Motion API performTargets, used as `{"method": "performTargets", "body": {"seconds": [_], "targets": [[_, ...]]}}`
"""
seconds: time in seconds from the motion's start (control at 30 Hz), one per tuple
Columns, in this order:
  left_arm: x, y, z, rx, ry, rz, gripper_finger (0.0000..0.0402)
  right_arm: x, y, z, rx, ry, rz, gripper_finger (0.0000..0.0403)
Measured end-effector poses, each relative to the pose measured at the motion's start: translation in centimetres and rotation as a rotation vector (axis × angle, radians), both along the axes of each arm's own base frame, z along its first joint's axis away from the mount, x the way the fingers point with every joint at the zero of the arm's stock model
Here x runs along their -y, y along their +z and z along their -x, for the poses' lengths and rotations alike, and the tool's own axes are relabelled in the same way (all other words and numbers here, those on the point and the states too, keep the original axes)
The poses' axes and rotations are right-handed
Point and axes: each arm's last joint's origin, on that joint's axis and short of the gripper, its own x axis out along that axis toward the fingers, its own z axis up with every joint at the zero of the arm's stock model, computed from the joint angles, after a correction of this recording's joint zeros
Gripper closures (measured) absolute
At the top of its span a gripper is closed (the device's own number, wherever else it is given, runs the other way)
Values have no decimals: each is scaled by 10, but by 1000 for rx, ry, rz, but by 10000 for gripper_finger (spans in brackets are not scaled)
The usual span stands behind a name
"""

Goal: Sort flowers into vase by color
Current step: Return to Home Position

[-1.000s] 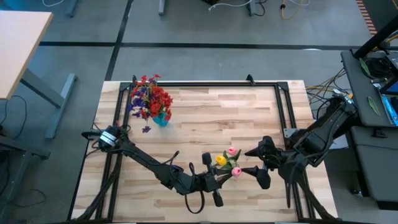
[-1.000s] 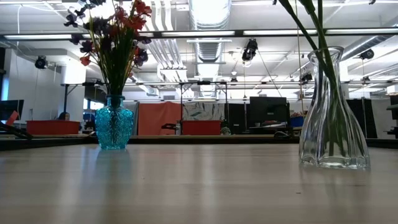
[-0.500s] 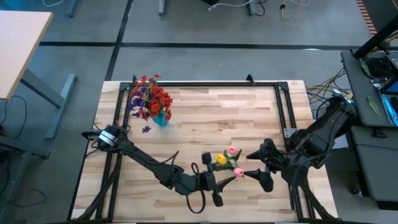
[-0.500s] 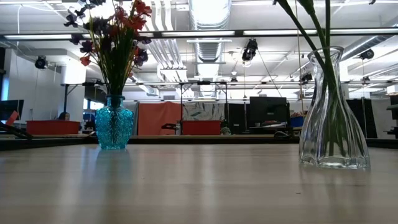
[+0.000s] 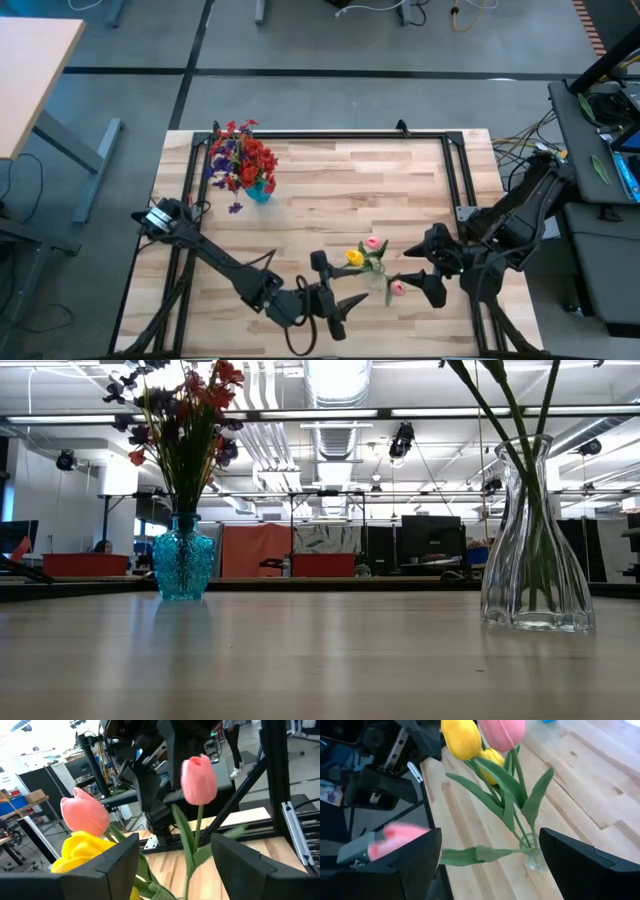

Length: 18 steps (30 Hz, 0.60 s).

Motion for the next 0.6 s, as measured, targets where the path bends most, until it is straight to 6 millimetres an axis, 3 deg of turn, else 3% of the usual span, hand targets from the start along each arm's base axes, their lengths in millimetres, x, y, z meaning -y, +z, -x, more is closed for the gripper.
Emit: {"method": "performTargets", "body": {"seconds": [0.23, 0.37, 0.47, 0.6], "targets": [[12, 7, 15, -27, 0, -28, 171, 5, 11, 7, -10, 2, -47, 76], [19, 23, 34, -37, -46, -42, 171, 9, 23, 10, 36, 4, -42, 76], [30, 37, 59, -87, -116, -107, 174, 10, 32, 12, 77, 27, 7, 76], [41, 56, 110, -183, -215, -151, 189, 4, 40, 21, 105, 153, 98, 76]]}}
